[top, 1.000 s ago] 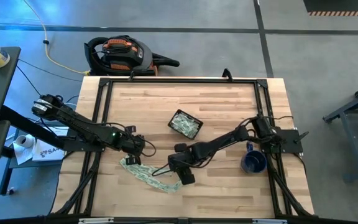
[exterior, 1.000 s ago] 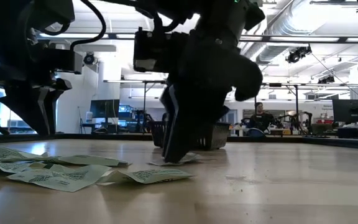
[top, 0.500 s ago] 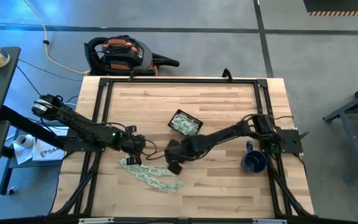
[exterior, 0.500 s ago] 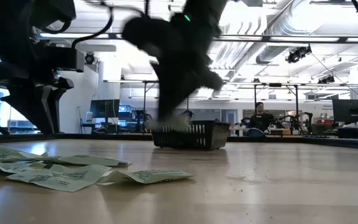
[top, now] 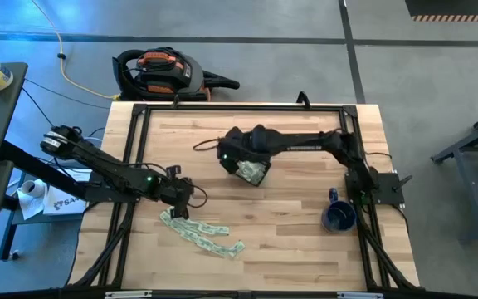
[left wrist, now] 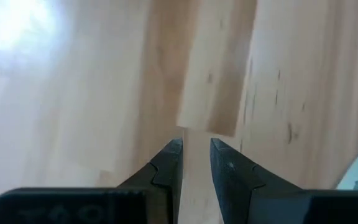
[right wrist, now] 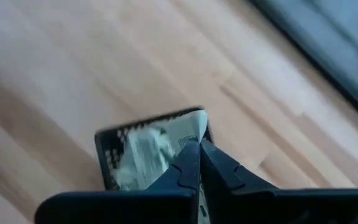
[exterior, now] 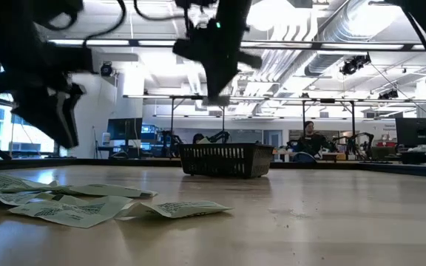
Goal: Pick and place Stevia / Truvia into bins
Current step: Put the stevia packet into the black bin
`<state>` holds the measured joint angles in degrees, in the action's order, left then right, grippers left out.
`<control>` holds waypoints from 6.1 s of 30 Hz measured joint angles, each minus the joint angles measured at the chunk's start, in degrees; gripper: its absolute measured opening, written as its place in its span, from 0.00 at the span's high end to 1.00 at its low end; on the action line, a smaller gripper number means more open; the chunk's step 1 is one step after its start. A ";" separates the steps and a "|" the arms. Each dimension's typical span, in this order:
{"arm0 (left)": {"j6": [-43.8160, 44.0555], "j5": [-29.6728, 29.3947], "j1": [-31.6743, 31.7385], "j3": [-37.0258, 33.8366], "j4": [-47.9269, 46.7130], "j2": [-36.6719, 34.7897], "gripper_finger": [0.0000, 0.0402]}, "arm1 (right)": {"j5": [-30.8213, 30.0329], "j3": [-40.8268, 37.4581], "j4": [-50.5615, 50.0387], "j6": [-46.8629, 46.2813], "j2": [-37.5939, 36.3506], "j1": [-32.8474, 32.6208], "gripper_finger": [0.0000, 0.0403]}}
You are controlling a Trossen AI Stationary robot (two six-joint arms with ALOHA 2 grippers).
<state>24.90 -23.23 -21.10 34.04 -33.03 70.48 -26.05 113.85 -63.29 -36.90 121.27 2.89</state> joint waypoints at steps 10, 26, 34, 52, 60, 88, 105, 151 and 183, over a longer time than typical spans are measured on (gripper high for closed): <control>5.86 -1.91 -0.42 -4.38 -5.13 -11.39 0.71 | 10.35 -13.28 4.71 -0.76 0.20 0.39 1.00; 7.91 3.25 -0.31 -9.68 -4.27 -27.76 0.71 | 11.53 -16.53 3.62 -9.85 0.20 -2.07 0.97; 7.92 2.47 -0.31 -9.69 -3.89 -27.78 0.71 | 13.62 -14.72 4.17 -11.17 0.20 -3.65 0.75; 1.89 2.63 -0.29 -9.68 5.44 -25.71 0.71 | 13.36 -2.03 0.11 18.85 -0.02 -19.85 0.37; 2.26 2.63 -0.29 -9.66 6.72 -23.33 0.71 | 22.20 -16.15 29.50 30.72 0.42 -27.40 0.38; 2.37 4.11 -0.29 -9.66 5.91 -21.58 0.71 | 24.72 -19.72 28.35 21.54 6.79 -28.40 0.64; 2.37 1.60 -0.29 -9.66 5.94 -21.58 0.71 | 11.93 -16.19 22.93 -14.59 2.19 -21.57 0.98; 5.52 1.60 -0.29 -9.68 -3.32 -21.59 0.71 | 11.99 -21.98 19.55 -16.97 -9.37 -1.57 0.64; 3.88 1.84 -0.29 -9.68 -0.12 -21.60 0.71 | 27.15 -21.89 48.14 21.15 8.66 -18.34 0.44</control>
<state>28.77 -21.39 -21.39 24.36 -33.15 48.88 1.09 91.96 -15.15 -15.75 129.93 -15.46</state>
